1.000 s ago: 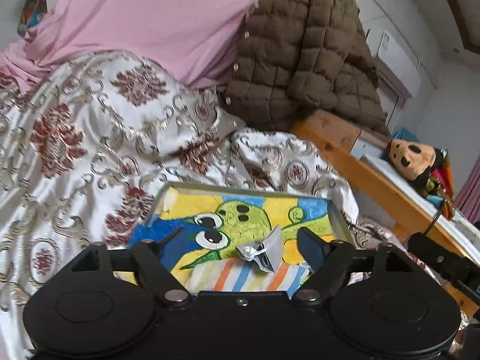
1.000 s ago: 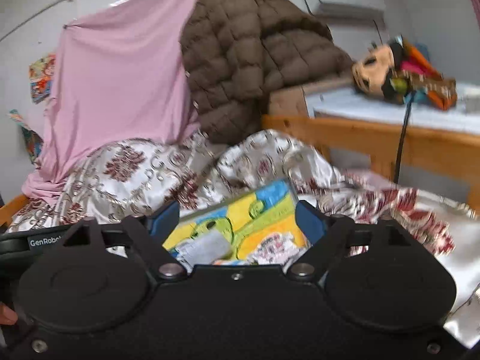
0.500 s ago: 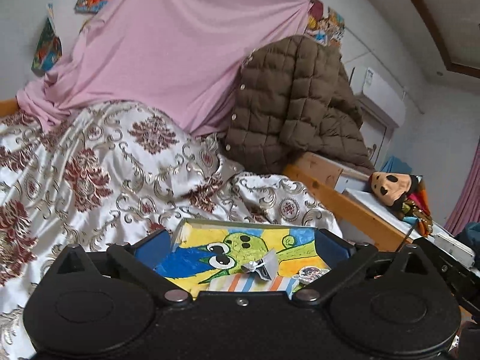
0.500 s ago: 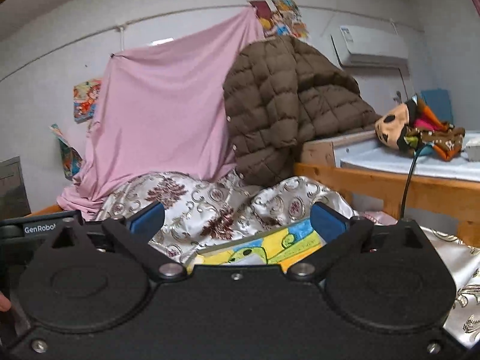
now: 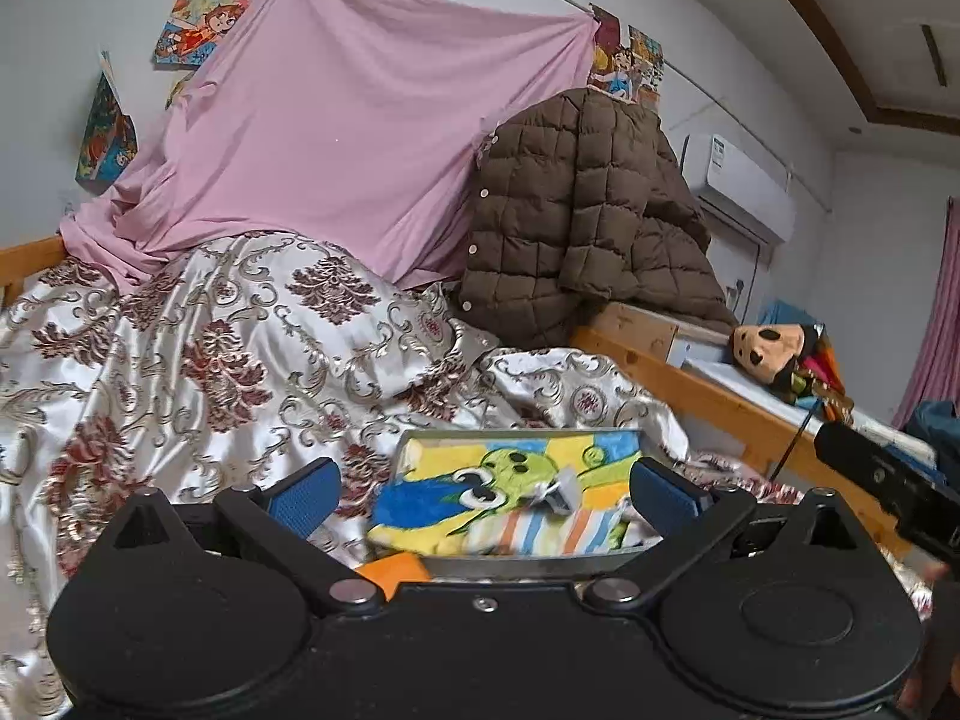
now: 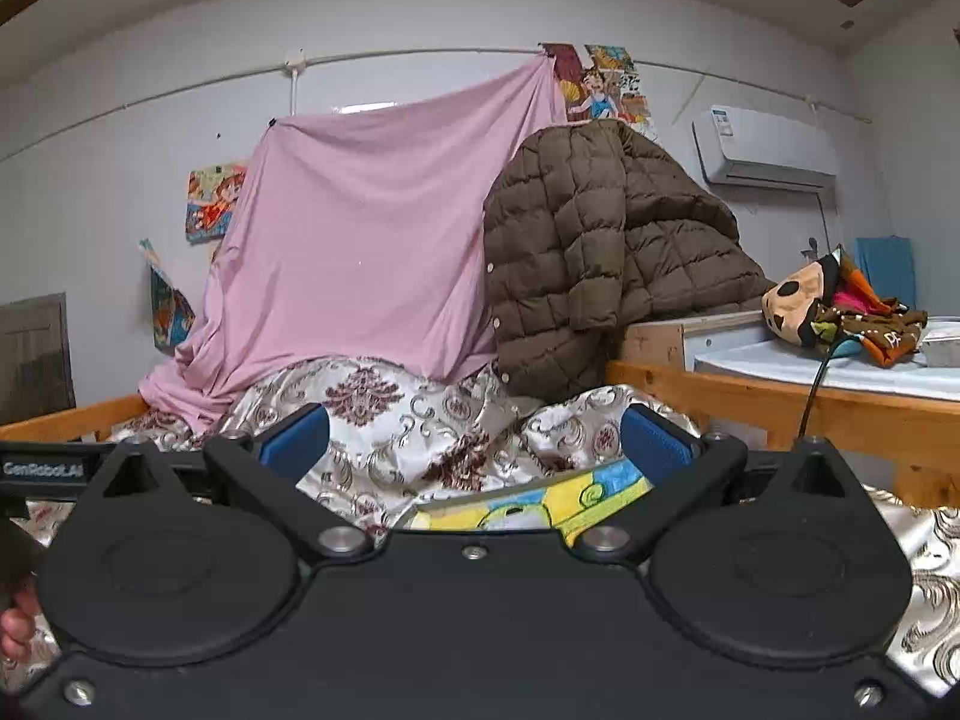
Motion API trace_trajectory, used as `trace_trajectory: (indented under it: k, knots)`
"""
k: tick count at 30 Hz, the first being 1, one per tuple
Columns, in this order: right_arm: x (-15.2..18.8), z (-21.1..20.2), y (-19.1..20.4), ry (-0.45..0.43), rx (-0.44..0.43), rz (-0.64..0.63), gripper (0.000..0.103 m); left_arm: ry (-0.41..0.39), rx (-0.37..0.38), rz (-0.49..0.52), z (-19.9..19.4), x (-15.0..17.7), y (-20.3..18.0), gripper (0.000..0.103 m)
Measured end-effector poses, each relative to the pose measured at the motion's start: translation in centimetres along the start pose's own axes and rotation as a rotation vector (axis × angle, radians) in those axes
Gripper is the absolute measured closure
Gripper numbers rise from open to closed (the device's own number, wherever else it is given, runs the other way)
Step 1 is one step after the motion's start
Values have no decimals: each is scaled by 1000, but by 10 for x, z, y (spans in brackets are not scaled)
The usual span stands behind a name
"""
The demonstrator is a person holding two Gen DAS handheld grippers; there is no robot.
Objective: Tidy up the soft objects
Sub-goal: 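Withdraw both open tools from the tray back over the pile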
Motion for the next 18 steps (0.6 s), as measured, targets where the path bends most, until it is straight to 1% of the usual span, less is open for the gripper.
trace_trajectory:
  k: [5, 9, 12, 18]
  knots:
    - [6, 4, 12, 44, -21, -39, 1, 34, -28, 21, -12, 17, 21, 1]
    - [16, 1, 30, 106, -38, -108, 1, 67, -56, 40, -17, 28, 36, 1]
    - [25, 3, 45, 162, -46, -188, 1, 93, -69, 30, -20, 38, 48, 1]
    - [36, 9, 65, 227, -73, -296, 1, 151, -96, -11, -22, 61, 67, 1]
Point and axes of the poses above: each gripper's, at about its wrist camera, not at the fingertips, and z roughly the way its jaws point, y to its left, x to its underside, the point moved 5 cm from there along z, roughly the way its jaws point, and after that the axes turned 11 degrees about y, right-handed, at the moved point
